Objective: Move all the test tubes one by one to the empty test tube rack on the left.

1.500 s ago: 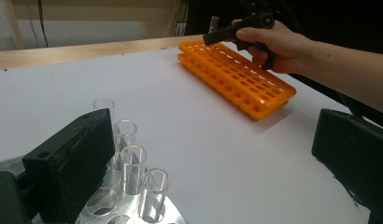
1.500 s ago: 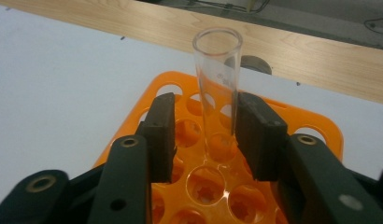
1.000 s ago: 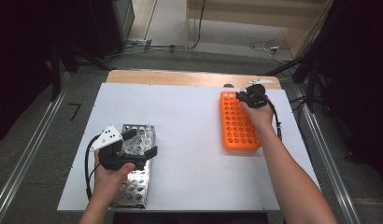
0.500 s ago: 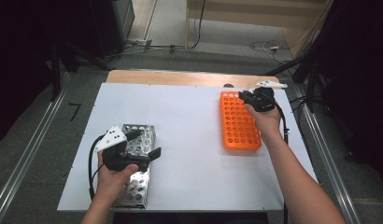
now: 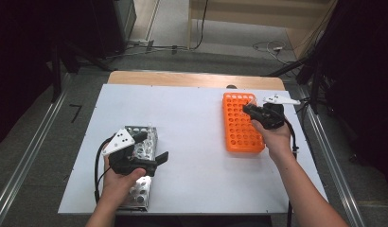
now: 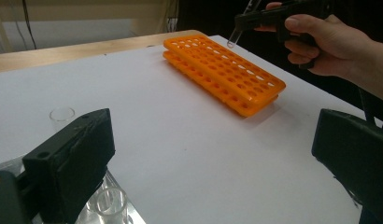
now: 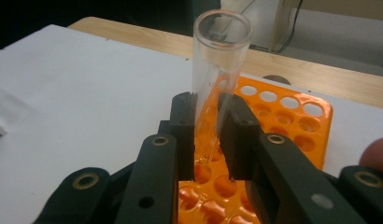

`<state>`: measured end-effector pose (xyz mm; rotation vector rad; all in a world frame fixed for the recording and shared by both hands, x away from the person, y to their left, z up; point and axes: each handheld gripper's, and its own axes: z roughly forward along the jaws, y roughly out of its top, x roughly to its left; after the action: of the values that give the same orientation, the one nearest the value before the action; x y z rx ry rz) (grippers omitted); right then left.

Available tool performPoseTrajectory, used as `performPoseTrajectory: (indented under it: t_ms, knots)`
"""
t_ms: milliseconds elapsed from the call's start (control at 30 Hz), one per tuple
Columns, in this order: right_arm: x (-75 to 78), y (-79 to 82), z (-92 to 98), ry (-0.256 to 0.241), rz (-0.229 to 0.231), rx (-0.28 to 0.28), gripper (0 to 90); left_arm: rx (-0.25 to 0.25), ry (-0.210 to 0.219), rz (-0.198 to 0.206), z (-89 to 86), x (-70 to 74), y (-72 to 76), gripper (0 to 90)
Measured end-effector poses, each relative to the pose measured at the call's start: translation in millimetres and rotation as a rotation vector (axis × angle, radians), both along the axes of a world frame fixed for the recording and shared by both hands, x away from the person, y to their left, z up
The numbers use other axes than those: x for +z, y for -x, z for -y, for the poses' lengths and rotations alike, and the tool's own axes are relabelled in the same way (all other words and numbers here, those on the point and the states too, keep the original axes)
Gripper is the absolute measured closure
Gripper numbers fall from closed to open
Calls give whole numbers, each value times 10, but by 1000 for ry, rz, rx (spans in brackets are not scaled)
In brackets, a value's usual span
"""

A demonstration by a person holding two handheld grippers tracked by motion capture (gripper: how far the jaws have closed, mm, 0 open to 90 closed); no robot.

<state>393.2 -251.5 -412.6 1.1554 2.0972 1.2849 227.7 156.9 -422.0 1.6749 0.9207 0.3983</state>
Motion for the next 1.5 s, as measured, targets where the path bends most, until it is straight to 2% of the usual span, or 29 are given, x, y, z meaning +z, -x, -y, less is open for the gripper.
performPoseTrajectory:
  t_ms: [467, 733, 1000, 1500]
  knots:
    - [-6, 595, -84, 14, 39, 97, 740, -24, -11, 6, 105, 8, 17, 0]
    - [-60, 882, -132, 6, 29, 145, 740, -39, -15, 7, 167, 15, 32, 0]
    - [-126, 1098, -216, 4, 16, 199, 740, -60, -20, 12, 253, 16, 44, 0]
    - [-247, 1388, -534, 26, -19, 338, 740, -111, -32, 16, 417, 22, 84, 26]
